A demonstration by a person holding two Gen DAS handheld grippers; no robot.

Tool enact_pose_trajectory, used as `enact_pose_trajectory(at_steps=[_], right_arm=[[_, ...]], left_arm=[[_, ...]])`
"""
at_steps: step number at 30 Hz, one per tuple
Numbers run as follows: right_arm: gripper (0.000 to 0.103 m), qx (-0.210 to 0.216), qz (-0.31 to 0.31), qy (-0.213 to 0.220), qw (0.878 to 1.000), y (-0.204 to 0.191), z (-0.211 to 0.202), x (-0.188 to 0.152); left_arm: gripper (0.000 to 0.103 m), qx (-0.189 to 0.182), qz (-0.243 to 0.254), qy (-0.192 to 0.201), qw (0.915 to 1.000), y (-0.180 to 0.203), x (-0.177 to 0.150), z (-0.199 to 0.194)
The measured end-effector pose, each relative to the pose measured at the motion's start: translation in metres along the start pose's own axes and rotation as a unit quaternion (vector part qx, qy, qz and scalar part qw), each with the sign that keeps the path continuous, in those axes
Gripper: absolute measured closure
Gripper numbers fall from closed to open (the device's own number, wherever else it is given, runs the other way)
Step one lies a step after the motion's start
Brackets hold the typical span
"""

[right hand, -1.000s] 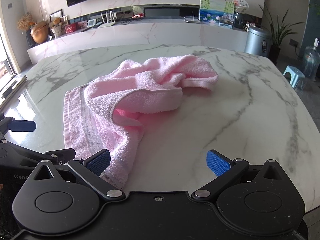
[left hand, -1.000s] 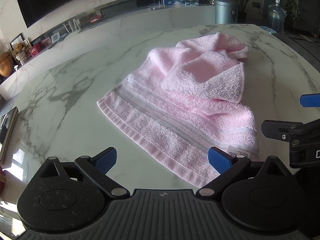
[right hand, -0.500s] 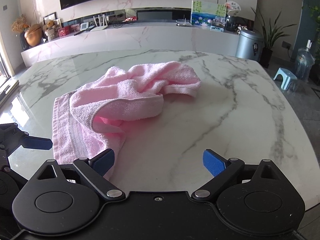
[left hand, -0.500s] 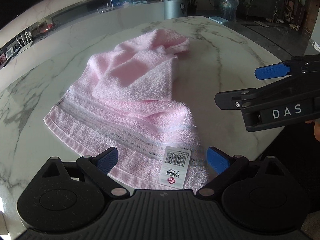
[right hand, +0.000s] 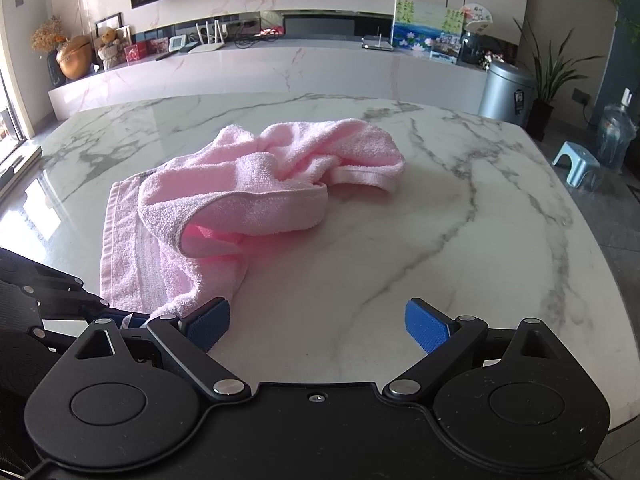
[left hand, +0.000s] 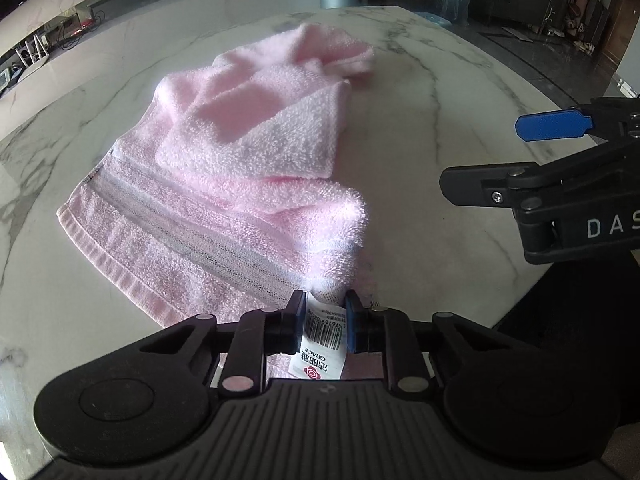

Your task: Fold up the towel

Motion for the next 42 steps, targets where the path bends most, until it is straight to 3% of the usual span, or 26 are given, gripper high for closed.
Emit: enact_pose_trajectory(at_steps=[4, 8, 17, 22, 30, 32, 34, 42], right_arm=[[0.014, 0.013, -0.043, -0.001, 0.999, -0.002, 0.004, 0.006], [0.022, 0.023, -0.087, -0.014, 0.996, 0.000, 0.012, 0.010], [0.049, 0.034, -0.176, -0.048, 0.983, 0.004, 0.035, 0.020], [0.052, 0.042, -0.254, -0.058, 0.965, 0.005, 0.050, 0.032], [0.059, 0.059, -0.349, -0.082, 0.932, -0.004, 0.088, 0.049], [0.066, 0.053, -0.351, -0.095, 0.930, -0.004, 0.102, 0.053], [0.088, 0.053, -0.342, -0.114, 0.931, -0.002, 0.113, 0.057], [0.099, 0.046, -0.314, -0.128, 0.940, 0.017, 0.105, 0.062]], left_arm=[[0.094, 0.003, -0.020, 0.003, 0.9998, -0.023, -0.003, -0.013], [0.095, 0.034, -0.044, 0.008, 0.9984, -0.059, -0.011, -0.029], [0.096, 0.106, -0.090, -0.002, 0.9903, -0.127, -0.030, -0.047], [0.096, 0.132, -0.090, -0.010, 0.9871, -0.153, -0.036, -0.050], [0.095, 0.134, -0.077, -0.016, 0.9878, -0.165, -0.038, -0.043], [0.095, 0.136, -0.077, -0.020, 0.9875, -0.166, -0.038, -0.041], [0.095, 0.137, -0.081, -0.023, 0.9870, -0.169, -0.038, -0.039], [0.095, 0.150, -0.088, -0.030, 0.9843, -0.187, -0.036, -0.038]])
Point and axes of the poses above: each gripper's, at about its wrist camera, not at the fingertips, and z roughly the way its jaws point, y to its right, x to its top, the point moved 2 cm from there along z, roughly the way its jaws point, and after that the axes turned 10 degrees about x, right-handed, at the moved point
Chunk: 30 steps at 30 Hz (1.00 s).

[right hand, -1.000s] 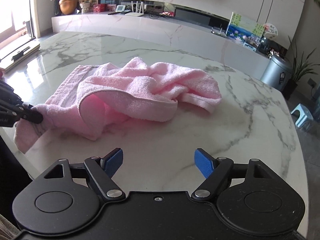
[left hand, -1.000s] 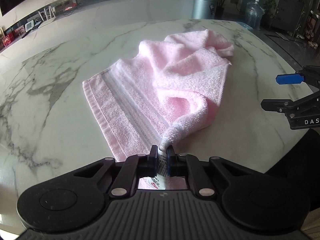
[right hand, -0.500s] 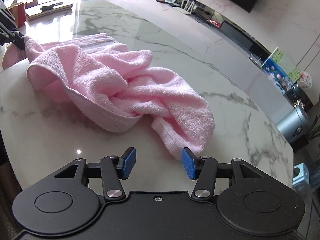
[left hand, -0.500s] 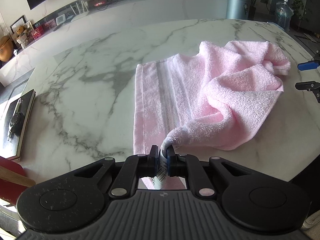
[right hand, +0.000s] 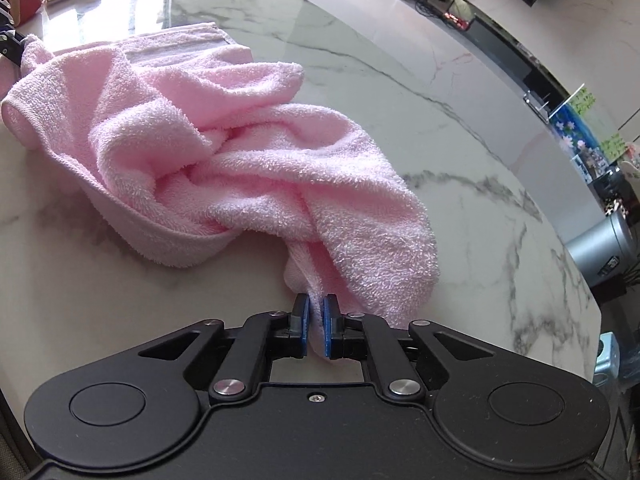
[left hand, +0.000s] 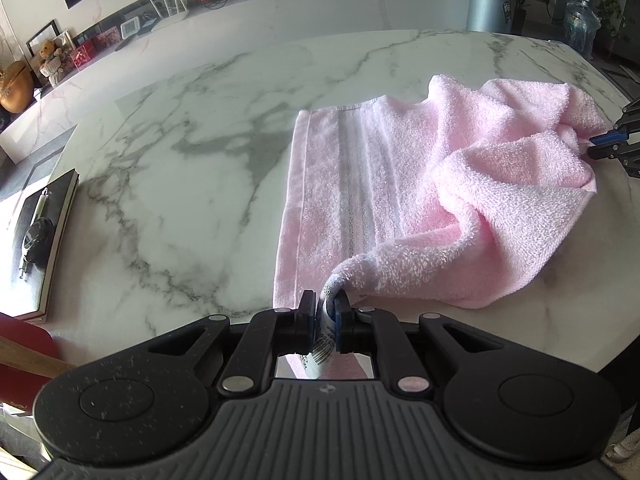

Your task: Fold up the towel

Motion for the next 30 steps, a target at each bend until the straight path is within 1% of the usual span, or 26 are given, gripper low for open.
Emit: enact_pose_trajectory(at_steps=[4, 7, 11, 13, 15, 18, 20, 21, 23, 26, 27, 29, 30], right_arm=[[0.099, -0.029, 0.022, -0.009, 0.999, 0.021, -0.022, -0.014], [0.099, -0.070, 0.040, -0.021, 0.997, 0.043, -0.039, -0.028], [0.100, -0.121, 0.084, -0.036, 0.988, 0.077, -0.056, -0.050], [0.100, -0.151, 0.107, -0.046, 0.982, 0.095, -0.061, -0.061], [0.099, -0.164, 0.124, -0.053, 0.977, 0.107, -0.063, -0.069], [0.099, -0.163, 0.136, -0.058, 0.976, 0.113, -0.061, -0.077], [0.099, -0.163, 0.132, -0.059, 0.976, 0.112, -0.060, -0.080], [0.099, -0.159, 0.131, -0.058, 0.977, 0.111, -0.059, -0.080], [0.097, -0.132, 0.134, -0.042, 0.981, 0.107, -0.060, -0.077], [0.087, -0.112, 0.128, -0.022, 0.985, 0.098, -0.066, -0.069], [0.080, -0.112, 0.122, -0.015, 0.986, 0.095, -0.070, -0.066], [0.075, -0.102, 0.109, 0.008, 0.989, 0.088, -0.078, -0.059], [0.069, -0.093, 0.105, 0.018, 0.990, 0.085, -0.080, -0.055]], left_arm=[[0.095, 0.012, -0.001, 0.002, 0.9999, -0.011, 0.004, -0.001], [0.095, 0.025, -0.002, 0.003, 0.9997, -0.019, 0.006, -0.002], [0.095, 0.034, -0.008, 0.003, 0.9994, -0.029, 0.006, -0.003], [0.095, 0.036, -0.009, 0.001, 0.9993, -0.031, 0.005, -0.003], [0.095, 0.038, -0.008, -0.002, 0.9993, -0.030, 0.003, -0.001], [0.095, 0.039, -0.005, -0.007, 0.9992, -0.027, 0.001, 0.001], [0.095, 0.040, -0.005, -0.008, 0.9991, -0.027, 0.000, 0.002], [0.095, 0.041, -0.004, -0.008, 0.9991, -0.027, 0.000, 0.001], [0.095, 0.044, -0.003, -0.008, 0.9990, -0.028, 0.001, 0.000], [0.095, 0.048, -0.001, -0.007, 0.9988, -0.030, 0.001, -0.001], [0.095, 0.050, 0.000, -0.008, 0.9987, -0.030, 0.002, -0.002], [0.095, 0.052, 0.002, -0.008, 0.9986, -0.030, 0.002, -0.002], [0.095, 0.052, 0.003, -0.009, 0.9986, -0.030, 0.002, -0.002]])
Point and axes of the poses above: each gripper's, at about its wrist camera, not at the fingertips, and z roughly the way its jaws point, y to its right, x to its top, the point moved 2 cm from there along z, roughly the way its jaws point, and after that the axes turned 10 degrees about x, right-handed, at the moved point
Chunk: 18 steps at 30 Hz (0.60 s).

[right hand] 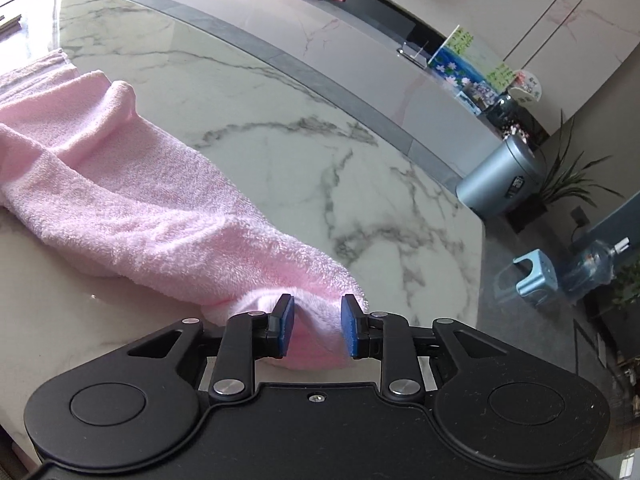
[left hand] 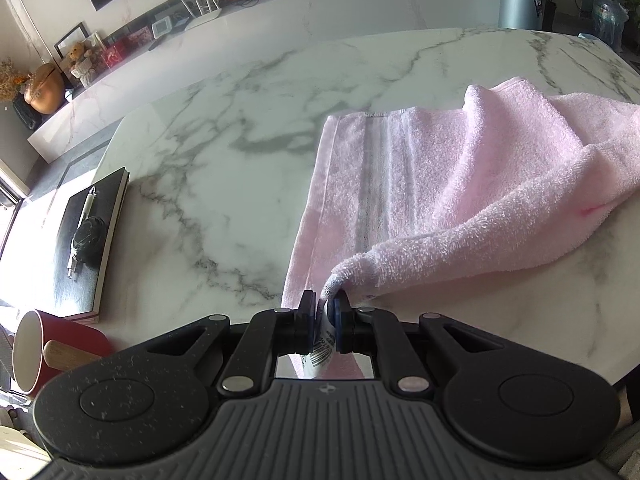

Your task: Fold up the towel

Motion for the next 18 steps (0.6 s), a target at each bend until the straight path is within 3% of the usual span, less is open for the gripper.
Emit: enact_pose_trajectory(at_steps=[1, 2, 9, 16, 17, 18], right_arm=[[0.059, 0.012, -0.004, 0.010, 1.000, -0.003, -0.003, 0.003], [0.056, 0.020, -0.010, 0.017, 1.000, -0.007, -0.006, 0.006], [0.055, 0.118, -0.085, -0.013, 0.989, -0.047, 0.007, 0.009], [0.056, 0.111, -0.120, -0.042, 0.986, -0.070, 0.040, 0.003], [0.057, 0.111, -0.117, -0.044, 0.986, -0.068, 0.043, 0.004], [0.067, 0.114, -0.109, -0.048, 0.986, -0.065, 0.045, 0.005]], left_arm=[[0.095, 0.000, 0.001, 0.000, 1.0000, 0.000, 0.000, 0.000], [0.095, 0.000, 0.002, -0.001, 1.0000, 0.001, 0.000, 0.000], [0.095, -0.002, 0.008, -0.003, 1.0000, 0.004, 0.000, 0.001], [0.095, -0.007, 0.017, -0.009, 0.9998, 0.003, -0.002, 0.004], [0.095, -0.007, 0.018, -0.010, 0.9998, 0.002, -0.002, 0.004], [0.095, -0.008, 0.019, -0.010, 0.9997, 0.002, -0.001, 0.004]])
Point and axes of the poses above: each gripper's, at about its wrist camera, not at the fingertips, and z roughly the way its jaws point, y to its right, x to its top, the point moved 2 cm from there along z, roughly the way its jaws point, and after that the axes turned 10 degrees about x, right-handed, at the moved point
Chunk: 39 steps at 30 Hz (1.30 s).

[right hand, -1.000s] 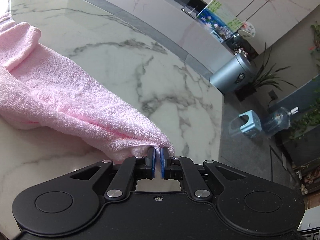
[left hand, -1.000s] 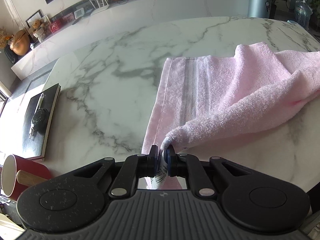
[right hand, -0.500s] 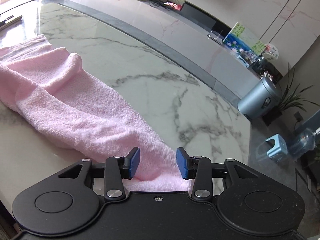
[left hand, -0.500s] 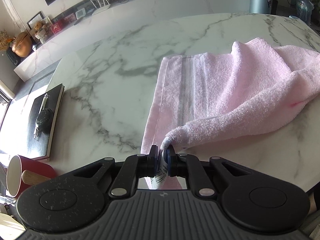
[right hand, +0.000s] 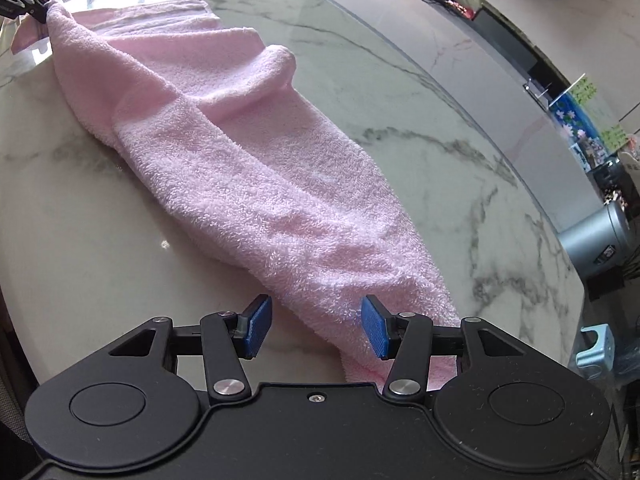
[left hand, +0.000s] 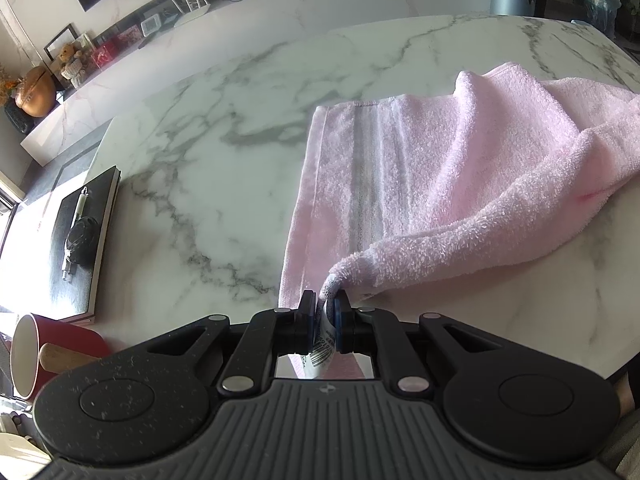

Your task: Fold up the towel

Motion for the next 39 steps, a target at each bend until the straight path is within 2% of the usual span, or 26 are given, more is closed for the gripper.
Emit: enact_pose_trajectory(at_steps=[1, 2, 6, 13, 17, 21, 23, 25, 28, 31, 35, 39], right_arm=[[0.085, 0.004, 0.008, -0.003, 1.000, 0.004, 0.001, 0.001], [0.092, 0.007, 0.017, -0.005, 1.000, 0.008, 0.003, 0.002], [0.096, 0.009, 0.016, 0.001, 1.000, 0.017, -0.003, 0.010], [0.095, -0.025, 0.016, 0.034, 0.999, 0.041, -0.015, 0.044], [0.094, -0.059, 0.040, 0.010, 0.997, 0.055, 0.008, 0.052], [0.084, -0.039, 0.067, 0.005, 0.997, 0.062, 0.014, 0.049], [0.077, -0.014, 0.065, 0.020, 0.998, 0.060, 0.006, 0.046], [0.069, 0.014, 0.029, 0.029, 0.999, 0.050, -0.005, 0.040], [0.068, 0.048, -0.034, 0.020, 0.998, 0.033, -0.013, 0.031], [0.068, 0.078, -0.103, 0.007, 0.992, 0.015, -0.018, 0.020], [0.069, 0.089, -0.190, -0.029, 0.977, -0.005, -0.005, 0.010], [0.069, 0.077, -0.247, -0.030, 0.966, -0.011, 0.004, 0.012]], left_arm=[[0.095, 0.000, 0.001, 0.000, 1.0000, 0.000, 0.000, 0.000], [0.095, 0.000, 0.002, -0.001, 1.0000, 0.000, 0.001, 0.000], [0.095, -0.001, 0.007, -0.003, 1.0000, 0.000, 0.003, 0.002], [0.095, -0.003, 0.011, -0.004, 0.9999, 0.004, 0.011, 0.008], [0.094, -0.005, 0.012, -0.008, 0.9999, 0.008, 0.017, 0.016], [0.094, -0.005, 0.014, -0.014, 0.9998, 0.009, 0.019, 0.021], [0.093, -0.005, 0.015, -0.015, 0.9998, 0.008, 0.019, 0.021], [0.092, -0.004, 0.017, -0.017, 0.9997, 0.008, 0.019, 0.021], [0.092, -0.002, 0.022, -0.018, 0.9996, 0.009, 0.020, 0.023], [0.092, 0.000, 0.031, -0.019, 0.9994, 0.010, 0.022, 0.023], [0.092, 0.002, 0.037, -0.021, 0.9991, 0.011, 0.024, 0.023], [0.092, 0.003, 0.040, -0.023, 0.9989, 0.011, 0.025, 0.022]])
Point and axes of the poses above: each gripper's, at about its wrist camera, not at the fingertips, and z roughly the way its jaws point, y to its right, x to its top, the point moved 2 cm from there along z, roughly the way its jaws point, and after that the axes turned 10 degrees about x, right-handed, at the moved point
